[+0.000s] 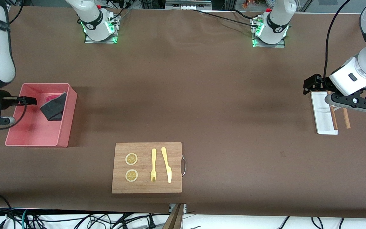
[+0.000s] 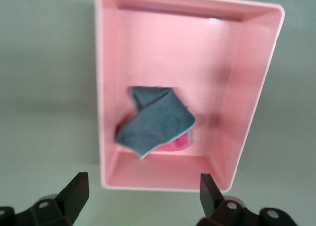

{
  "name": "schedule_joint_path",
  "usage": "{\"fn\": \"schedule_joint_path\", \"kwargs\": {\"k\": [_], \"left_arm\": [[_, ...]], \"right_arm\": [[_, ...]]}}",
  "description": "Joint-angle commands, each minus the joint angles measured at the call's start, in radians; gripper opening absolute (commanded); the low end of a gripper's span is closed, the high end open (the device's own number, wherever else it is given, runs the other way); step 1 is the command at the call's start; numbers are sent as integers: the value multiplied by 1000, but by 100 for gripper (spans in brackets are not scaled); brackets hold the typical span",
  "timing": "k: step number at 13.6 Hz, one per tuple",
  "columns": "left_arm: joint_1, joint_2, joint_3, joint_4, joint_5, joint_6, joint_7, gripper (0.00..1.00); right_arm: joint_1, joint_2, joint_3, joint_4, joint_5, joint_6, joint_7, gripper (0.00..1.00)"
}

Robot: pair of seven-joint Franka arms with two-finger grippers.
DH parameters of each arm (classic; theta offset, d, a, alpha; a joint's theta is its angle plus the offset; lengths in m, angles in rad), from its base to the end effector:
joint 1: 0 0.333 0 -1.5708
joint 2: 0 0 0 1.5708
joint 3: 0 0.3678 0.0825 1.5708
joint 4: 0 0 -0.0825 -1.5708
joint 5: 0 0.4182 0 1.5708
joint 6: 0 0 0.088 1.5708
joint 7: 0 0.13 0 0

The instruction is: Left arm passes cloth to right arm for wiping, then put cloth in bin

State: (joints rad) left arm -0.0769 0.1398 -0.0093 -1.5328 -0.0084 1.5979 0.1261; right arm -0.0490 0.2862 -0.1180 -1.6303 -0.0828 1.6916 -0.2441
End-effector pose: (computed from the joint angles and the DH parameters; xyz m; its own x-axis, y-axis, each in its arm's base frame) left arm 0.6330 -0.0554 0.5891 0.9749 -0.2103 -0.0728 -0.2094 -0.9776 0.0190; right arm 0.6515 -0.1125 0.4540 0.9663 0.0877 -0.2420 0.1037 -0.9931 0.0540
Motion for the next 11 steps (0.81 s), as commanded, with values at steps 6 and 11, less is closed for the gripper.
{"fn": "schedule_joint_path", "kwargs": {"k": [6,11], "left_arm": [[2,14,0,33,11,-21,6,100],[2,14,0,33,12,-21,4,100]], "right_arm": [[-3,-139,115,166,12,-164,-11,99],[-3,-179,123,194,11,-162,-11,99]]}}
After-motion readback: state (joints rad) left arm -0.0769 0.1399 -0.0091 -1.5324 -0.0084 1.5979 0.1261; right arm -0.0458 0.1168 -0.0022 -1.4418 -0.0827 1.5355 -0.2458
